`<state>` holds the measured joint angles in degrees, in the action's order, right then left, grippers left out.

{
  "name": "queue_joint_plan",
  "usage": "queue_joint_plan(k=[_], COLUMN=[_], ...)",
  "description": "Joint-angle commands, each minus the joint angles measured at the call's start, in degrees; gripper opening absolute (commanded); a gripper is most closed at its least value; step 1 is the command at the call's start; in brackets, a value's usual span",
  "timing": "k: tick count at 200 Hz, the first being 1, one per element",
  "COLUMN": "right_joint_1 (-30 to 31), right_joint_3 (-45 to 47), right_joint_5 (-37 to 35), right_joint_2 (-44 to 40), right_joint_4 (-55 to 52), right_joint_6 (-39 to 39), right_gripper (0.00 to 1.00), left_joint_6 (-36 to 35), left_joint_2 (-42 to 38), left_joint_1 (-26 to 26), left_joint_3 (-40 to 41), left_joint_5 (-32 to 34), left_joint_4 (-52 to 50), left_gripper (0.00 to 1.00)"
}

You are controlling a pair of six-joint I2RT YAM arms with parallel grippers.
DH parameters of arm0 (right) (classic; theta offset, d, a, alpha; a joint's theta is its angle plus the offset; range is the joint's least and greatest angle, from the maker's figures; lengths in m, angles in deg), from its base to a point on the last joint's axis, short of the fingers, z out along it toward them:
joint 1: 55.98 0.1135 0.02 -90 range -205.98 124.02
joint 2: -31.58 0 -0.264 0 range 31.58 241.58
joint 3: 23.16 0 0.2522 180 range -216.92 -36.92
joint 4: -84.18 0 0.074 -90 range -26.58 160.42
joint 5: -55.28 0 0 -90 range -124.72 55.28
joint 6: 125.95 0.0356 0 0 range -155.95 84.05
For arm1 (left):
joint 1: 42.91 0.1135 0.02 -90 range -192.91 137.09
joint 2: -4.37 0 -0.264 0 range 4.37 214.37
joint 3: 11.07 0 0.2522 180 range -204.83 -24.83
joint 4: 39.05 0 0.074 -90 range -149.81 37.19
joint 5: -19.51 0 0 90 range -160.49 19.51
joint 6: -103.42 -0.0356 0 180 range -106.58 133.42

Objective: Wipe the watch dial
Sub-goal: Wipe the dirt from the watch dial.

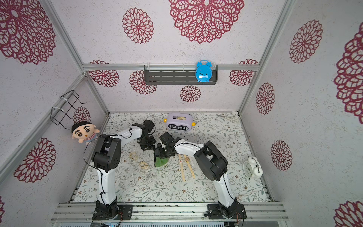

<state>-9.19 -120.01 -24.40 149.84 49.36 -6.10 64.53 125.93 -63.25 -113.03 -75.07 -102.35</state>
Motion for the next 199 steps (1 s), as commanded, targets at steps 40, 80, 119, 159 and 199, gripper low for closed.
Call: queue_joint_plan(k=[40,80,119,159,199], right_joint_1=[-2.48,-2.75,-2.77,-2.84,-2.84], right_joint_3=[2.27,-0.74,-5.62,-9.05,-9.9], right_joint_5=[-14.43,-13.0,-10.33,-1.26,6.87], right_joint_2=[0.22,-1.16,-1.43,-2.82,-3.3], right_joint_4=[-23.78,-25.52,-26.04,-22.34,-15.92], right_joint_6=[-1.54,-1.63,-2.58,-3.57,-1.57], right_gripper=[0.0,0.0,0.0,0.0,0.0], left_joint_6=[0.48,0.48,0.48,0.34,0.38], left_joint_2=[3.06,3.16,3.25,3.34,3.5], left_joint_1=[-0.61,-0.6,-0.68,-0.83,-0.84], left_joint_3=[0.23,0.06,-0.21,-0.3,-0.3], left_joint_5=[-0.59,-0.66,-0.86,-1.12,-1.16], left_joint_4=[2.33,2.42,2.4,2.37,2.35], left_gripper=[0.0,0.0,0.0,0.0,0.0])
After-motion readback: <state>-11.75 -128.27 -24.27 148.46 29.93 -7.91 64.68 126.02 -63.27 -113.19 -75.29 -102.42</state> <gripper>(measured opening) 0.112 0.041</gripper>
